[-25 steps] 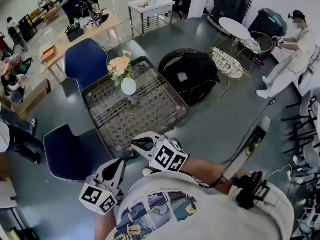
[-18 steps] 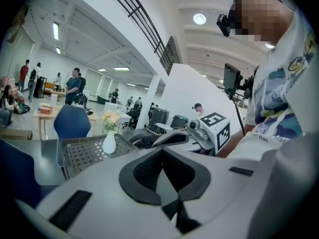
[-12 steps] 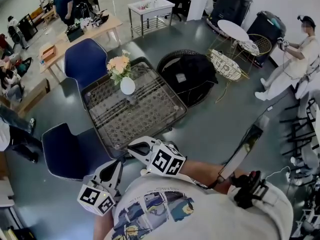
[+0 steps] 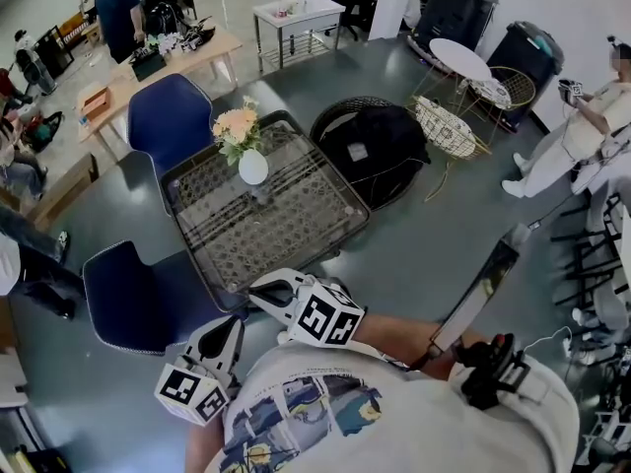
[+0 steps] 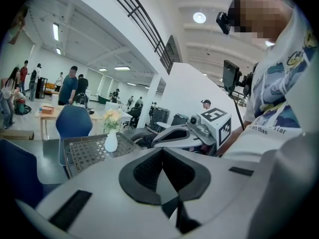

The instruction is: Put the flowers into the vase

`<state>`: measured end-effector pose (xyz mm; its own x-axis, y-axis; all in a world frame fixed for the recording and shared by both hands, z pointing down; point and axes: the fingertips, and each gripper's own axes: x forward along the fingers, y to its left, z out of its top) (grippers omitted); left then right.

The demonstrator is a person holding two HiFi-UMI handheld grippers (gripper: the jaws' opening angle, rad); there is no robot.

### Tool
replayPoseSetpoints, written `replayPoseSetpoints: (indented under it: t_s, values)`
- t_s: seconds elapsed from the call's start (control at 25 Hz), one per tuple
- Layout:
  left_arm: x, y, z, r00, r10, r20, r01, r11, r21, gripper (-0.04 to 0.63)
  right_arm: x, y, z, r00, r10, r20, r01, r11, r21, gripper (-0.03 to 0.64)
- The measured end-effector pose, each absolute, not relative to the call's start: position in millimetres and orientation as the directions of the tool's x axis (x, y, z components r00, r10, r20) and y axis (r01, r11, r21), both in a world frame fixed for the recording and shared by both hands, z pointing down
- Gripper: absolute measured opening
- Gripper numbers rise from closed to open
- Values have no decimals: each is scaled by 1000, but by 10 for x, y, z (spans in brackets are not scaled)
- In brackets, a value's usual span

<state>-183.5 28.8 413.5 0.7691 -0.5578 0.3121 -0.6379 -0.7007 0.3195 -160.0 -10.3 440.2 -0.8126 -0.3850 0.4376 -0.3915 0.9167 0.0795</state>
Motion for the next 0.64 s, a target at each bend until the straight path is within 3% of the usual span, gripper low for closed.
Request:
replayPoseSetpoints:
  t_s: [0.64]
  values:
    - [-1846,148,4129,766,-567,303,-642,-691,331,9,-1648,-242,4425,-809,-362,463,-367,927,83,10]
